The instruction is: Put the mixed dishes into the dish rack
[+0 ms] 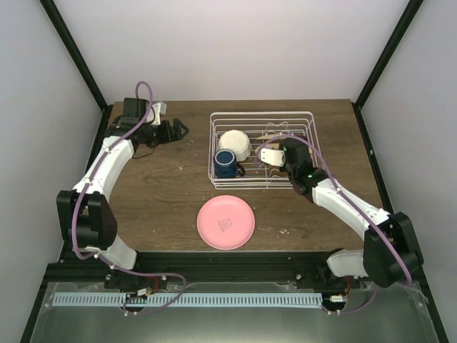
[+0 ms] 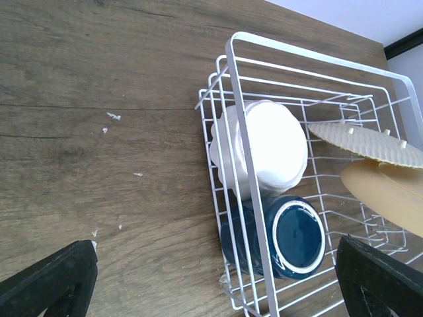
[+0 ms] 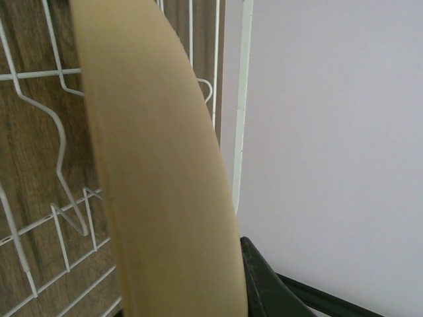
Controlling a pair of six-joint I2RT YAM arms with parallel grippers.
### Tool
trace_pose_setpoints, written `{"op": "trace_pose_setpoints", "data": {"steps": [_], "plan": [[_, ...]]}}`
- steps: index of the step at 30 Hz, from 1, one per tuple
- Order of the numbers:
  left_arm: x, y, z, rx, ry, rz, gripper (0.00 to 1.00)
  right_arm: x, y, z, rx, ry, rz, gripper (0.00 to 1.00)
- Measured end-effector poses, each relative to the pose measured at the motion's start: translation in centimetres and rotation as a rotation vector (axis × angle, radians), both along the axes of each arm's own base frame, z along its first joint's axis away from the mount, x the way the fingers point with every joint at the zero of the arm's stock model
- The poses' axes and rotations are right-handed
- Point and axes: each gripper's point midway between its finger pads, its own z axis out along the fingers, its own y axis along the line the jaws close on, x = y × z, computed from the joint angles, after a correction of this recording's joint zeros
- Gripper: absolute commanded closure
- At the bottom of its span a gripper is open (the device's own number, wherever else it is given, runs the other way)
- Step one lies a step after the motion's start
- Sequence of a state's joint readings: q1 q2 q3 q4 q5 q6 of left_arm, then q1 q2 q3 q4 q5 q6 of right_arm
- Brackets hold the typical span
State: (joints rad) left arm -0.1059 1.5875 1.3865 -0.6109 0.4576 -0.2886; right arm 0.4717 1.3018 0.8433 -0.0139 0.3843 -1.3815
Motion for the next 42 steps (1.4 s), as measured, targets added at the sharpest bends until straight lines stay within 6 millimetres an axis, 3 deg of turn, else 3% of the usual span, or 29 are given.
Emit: {"op": "trace_pose_setpoints", "data": {"steps": [4, 7, 15, 21, 24, 26, 30, 33, 35, 37, 42], "plan": [[0.2, 0.0, -0.4, 0.000, 0.008, 0.000, 0.00, 0.1, 0.0, -0.8, -0.005, 0.006, -0.001, 0.98], [0.1, -0.1, -0.5, -0.005, 0.012, -0.005, 0.00, 0.1, 0.1, -0.9, 0.003, 0.010, -0.005, 0.82], [-0.1, -0.5, -0.4, -0.023, 0.017, -0.025, 0.00, -0.2, -0.1, -2.0, 0.029, 0.051, -0.028, 0.62], [-1.4, -1.4, -1.3, -0.041, 0.049, -0.078, 0.00, -0.3, -0.1, -1.8, 0.059, 0.060, -0.042, 0.62], [-3.1, -2.7, -2.3, -0.010, 0.088, -0.138, 0.00, -0.4, 0.1, -0.5, 0.105, 0.059, -0.050, 0.56], [-4.5, -4.7, -2.7, 0.014, 0.099, -0.207, 0.00, -0.5, 0.3, 1.4, 0.157, 0.049, -0.058, 0.52], [-8.1, -7.9, -4.1, 0.079, 0.140, -0.337, 0.00, -0.2, 1.1, 7.3, 0.331, -0.002, -0.074, 0.40], [-10.6, -8.9, -5.8, 0.128, 0.192, -0.397, 0.00, -0.3, 2.0, 11.9, 0.493, -0.034, -0.065, 0.31], [-12.0, -8.9, -7.1, 0.156, 0.235, -0.414, 0.00, -0.6, 2.6, 13.7, 0.572, -0.030, -0.051, 0.29], [-13.1, -8.5, -8.3, 0.180, 0.277, -0.418, 0.00, -0.8, 3.0, 14.4, 0.626, -0.012, -0.042, 0.28], [-15.3, -7.9, -10.8, 0.256, 0.352, -0.430, 0.00, -1.2, 3.6, 13.7, 0.710, 0.058, -0.063, 0.27]]}}
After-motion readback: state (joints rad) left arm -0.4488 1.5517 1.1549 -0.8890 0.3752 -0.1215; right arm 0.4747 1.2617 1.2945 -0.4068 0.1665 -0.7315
